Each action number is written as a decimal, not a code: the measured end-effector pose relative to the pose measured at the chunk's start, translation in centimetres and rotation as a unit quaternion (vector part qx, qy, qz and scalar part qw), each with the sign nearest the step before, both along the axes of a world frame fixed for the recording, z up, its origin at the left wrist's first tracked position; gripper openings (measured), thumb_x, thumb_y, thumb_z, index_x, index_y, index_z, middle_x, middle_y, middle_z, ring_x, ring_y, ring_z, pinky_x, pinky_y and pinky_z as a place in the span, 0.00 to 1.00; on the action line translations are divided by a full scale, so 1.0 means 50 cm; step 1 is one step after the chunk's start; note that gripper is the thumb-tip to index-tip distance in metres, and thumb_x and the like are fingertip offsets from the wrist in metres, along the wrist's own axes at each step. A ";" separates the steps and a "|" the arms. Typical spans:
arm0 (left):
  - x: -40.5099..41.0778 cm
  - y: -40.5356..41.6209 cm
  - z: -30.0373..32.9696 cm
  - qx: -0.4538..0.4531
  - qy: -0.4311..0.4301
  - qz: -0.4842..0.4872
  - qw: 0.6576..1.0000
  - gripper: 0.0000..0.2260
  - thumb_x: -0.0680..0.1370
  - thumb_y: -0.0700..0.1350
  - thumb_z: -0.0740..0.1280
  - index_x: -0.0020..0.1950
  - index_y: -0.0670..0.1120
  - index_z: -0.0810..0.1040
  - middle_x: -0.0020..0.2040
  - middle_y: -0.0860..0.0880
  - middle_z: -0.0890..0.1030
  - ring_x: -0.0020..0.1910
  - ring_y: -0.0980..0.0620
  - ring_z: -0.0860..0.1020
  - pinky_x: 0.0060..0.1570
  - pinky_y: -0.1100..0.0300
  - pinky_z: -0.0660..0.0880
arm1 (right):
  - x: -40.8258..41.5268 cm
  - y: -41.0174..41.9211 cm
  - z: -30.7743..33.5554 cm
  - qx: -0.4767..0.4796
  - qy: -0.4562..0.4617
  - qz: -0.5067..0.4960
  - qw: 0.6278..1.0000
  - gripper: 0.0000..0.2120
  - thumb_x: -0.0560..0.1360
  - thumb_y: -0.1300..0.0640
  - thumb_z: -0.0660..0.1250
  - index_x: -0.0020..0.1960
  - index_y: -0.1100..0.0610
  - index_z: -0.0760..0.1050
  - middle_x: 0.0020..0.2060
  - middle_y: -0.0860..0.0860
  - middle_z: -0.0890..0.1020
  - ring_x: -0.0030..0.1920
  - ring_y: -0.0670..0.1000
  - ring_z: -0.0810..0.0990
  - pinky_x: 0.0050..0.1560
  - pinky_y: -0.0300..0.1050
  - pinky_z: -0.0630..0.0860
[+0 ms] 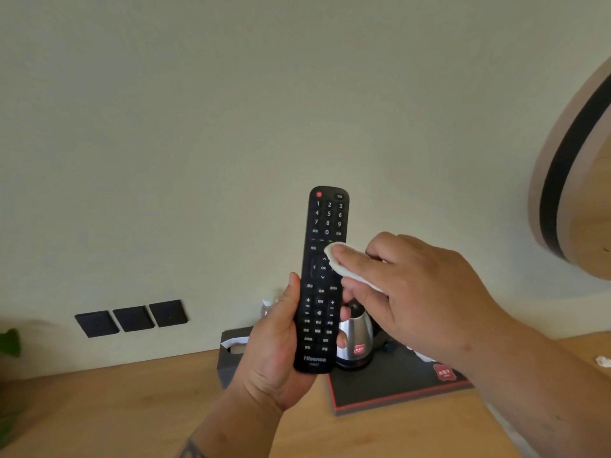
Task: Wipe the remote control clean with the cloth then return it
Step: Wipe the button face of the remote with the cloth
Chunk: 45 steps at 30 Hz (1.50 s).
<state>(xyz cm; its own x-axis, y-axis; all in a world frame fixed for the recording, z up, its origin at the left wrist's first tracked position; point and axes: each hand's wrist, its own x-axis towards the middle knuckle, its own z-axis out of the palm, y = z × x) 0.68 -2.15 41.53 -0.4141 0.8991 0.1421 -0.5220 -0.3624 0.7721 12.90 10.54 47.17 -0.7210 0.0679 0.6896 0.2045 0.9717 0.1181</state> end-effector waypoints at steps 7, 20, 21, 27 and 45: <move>0.016 0.008 0.008 -0.002 0.000 -0.002 1.000 0.24 0.82 0.58 0.54 0.57 0.47 0.86 0.46 0.43 0.83 0.39 0.50 0.79 0.33 0.58 0.76 | -0.027 -0.010 0.059 0.004 0.018 -0.014 1.000 0.18 0.78 0.44 0.58 0.64 0.47 0.75 0.40 0.47 0.75 0.36 0.51 0.75 0.28 0.42 0.70; 0.012 0.007 0.011 -0.028 -0.003 0.013 1.000 0.23 0.82 0.58 0.56 0.62 0.45 0.84 0.51 0.39 0.83 0.40 0.49 0.80 0.33 0.57 0.77 | -0.042 0.030 0.089 -0.047 0.058 -0.041 0.996 0.22 0.80 0.43 0.55 0.70 0.50 0.72 0.43 0.49 0.76 0.36 0.52 0.75 0.31 0.43 0.71; 0.013 0.007 0.013 -0.029 -0.005 0.014 0.999 0.23 0.82 0.58 0.56 0.61 0.45 0.84 0.51 0.39 0.83 0.40 0.49 0.80 0.32 0.57 0.77 | -0.043 0.029 0.081 -0.053 0.052 -0.045 0.996 0.23 0.80 0.43 0.54 0.71 0.51 0.71 0.43 0.49 0.75 0.35 0.52 0.74 0.31 0.43 0.69; 0.011 0.015 0.012 -0.035 -0.013 0.055 0.998 0.24 0.84 0.59 0.54 0.56 0.46 0.86 0.45 0.44 0.83 0.37 0.50 0.79 0.32 0.58 0.75 | -0.053 -0.027 0.005 -0.175 0.040 -0.039 0.983 0.26 0.81 0.43 0.50 0.76 0.51 0.64 0.44 0.46 0.73 0.37 0.50 0.75 0.34 0.44 0.70; 0.001 0.039 0.011 -0.083 -0.086 0.172 0.978 0.23 0.83 0.60 0.58 0.60 0.45 0.83 0.56 0.45 0.87 0.52 0.47 0.85 0.51 0.50 0.80 | -0.007 -0.075 -0.091 -0.250 -0.033 0.012 0.968 0.28 0.79 0.37 0.45 0.76 0.42 0.61 0.39 0.39 0.67 0.37 0.42 0.70 0.31 0.33 0.65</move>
